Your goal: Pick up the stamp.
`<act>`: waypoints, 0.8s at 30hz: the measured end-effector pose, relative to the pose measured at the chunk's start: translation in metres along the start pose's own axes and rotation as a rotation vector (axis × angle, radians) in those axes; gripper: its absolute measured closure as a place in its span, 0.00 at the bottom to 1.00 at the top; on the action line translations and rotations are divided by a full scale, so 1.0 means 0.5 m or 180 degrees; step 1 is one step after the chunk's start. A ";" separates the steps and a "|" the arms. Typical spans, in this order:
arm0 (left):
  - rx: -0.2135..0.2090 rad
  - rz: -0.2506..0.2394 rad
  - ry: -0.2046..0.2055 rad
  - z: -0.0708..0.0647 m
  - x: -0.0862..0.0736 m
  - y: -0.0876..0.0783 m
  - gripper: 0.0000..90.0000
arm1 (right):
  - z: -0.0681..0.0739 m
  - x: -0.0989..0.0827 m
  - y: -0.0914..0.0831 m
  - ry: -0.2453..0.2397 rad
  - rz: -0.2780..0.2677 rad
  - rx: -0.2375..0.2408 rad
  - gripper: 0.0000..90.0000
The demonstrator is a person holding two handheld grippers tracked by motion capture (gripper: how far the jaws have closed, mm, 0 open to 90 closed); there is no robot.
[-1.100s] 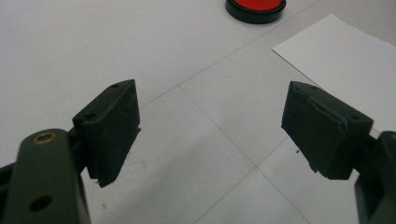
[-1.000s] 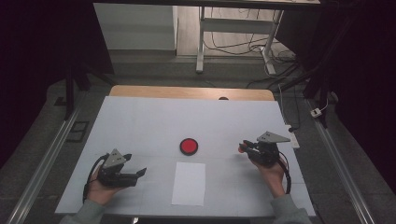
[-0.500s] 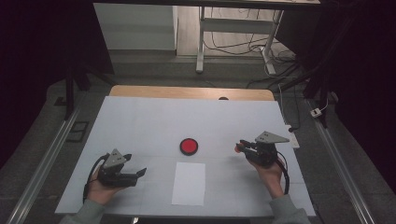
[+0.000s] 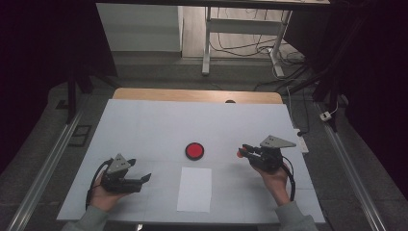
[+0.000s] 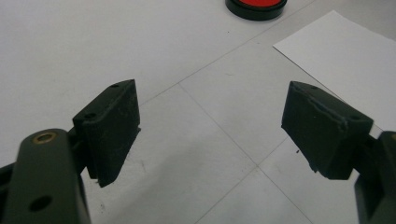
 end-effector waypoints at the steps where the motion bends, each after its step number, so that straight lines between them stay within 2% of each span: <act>1: 0.0001 -0.0001 0.0001 0.000 0.000 0.000 0.22 | 0.005 0.003 0.002 -0.0005 -0.0020 0.0019 0.81; 15: -0.0008 0.0016 0.0010 -0.002 -0.002 0.002 0.22 | 0.028 0.009 0.014 -0.0078 0.0001 0.0104 0.81; 24: -0.0007 0.0019 0.0006 -0.002 -0.002 0.003 0.22 | 0.047 0.013 0.023 -0.0095 -0.0023 0.0212 0.81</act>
Point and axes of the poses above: each handheld gripper's, and its own axes: y roughly forward along the jaws, x roughly out of its top, z roughly to its left, the point moved 5 cm from there along y, roughly forward along the jaws, and after that the axes turned 6 degrees about x, right-handed, at the moved point
